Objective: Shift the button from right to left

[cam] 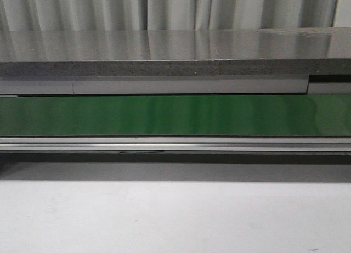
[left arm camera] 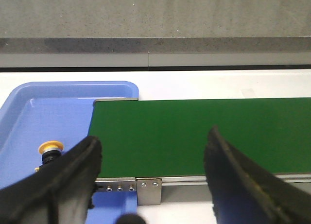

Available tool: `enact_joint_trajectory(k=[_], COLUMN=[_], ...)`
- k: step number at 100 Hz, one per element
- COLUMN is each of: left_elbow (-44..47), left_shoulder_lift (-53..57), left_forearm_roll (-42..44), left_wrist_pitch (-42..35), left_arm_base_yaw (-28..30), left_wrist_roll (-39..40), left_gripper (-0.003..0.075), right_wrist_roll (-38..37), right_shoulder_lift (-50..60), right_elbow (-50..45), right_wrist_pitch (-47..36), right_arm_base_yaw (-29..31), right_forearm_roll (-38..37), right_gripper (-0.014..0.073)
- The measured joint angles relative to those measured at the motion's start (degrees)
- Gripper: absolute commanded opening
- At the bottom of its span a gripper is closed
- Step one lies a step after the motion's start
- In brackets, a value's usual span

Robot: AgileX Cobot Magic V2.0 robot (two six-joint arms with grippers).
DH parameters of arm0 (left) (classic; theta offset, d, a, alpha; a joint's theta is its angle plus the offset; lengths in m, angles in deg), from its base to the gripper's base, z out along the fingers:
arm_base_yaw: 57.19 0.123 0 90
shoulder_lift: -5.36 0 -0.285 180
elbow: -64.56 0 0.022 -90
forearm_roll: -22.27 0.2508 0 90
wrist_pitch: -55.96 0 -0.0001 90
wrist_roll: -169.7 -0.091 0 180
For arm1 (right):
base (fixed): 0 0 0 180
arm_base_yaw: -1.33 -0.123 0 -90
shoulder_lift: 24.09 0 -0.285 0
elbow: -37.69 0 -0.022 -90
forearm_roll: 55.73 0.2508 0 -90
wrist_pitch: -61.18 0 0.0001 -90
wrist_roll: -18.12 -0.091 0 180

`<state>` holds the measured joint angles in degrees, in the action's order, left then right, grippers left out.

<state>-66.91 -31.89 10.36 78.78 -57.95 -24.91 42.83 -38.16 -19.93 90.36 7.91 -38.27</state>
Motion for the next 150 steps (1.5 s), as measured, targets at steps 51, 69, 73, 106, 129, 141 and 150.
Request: enact_joint_trajectory(k=[51, 69, 73, 106, 129, 141, 150], left_elbow=[8.42, 8.49, 8.49, 8.49, 8.49, 8.49, 8.49], left_shoulder_lift=[16.04, 16.04, 16.04, 16.04, 16.04, 16.04, 16.04], left_forearm_roll=[-0.4, -0.5, -0.5, -0.5, -0.5, -0.5, -0.5], left_wrist_pitch=[-1.08, -1.08, -1.08, -0.21, -0.21, -0.12, -0.12], left_arm_base_yaw=[0.0, 0.0, 0.0, 0.0, 0.0, 0.0, 0.0], left_wrist_roll=[0.0, 0.0, 0.0, 0.0, 0.0, 0.0, 0.0], left_gripper=[0.041, 0.0218, 0.0161, 0.0005, 0.0005, 0.0005, 0.0005], right_wrist_roll=[0.0, 0.0, 0.0, 0.0, 0.0, 0.0, 0.0], right_shoulder_lift=[0.0, 0.0, 0.0, 0.0, 0.0, 0.0, 0.0], right_elbow=[0.0, 0.0, 0.0, 0.0, 0.0, 0.0, 0.0], right_wrist_pitch=[0.0, 0.0, 0.0, 0.0, 0.0, 0.0, 0.0], right_arm_base_yaw=[0.0, 0.0, 0.0, 0.0, 0.0, 0.0, 0.0], right_forearm_roll=[0.0, 0.0, 0.0, 0.0, 0.0, 0.0, 0.0], right_gripper=[-0.006, -0.006, -0.006, -0.006, -0.006, -0.006, -0.006])
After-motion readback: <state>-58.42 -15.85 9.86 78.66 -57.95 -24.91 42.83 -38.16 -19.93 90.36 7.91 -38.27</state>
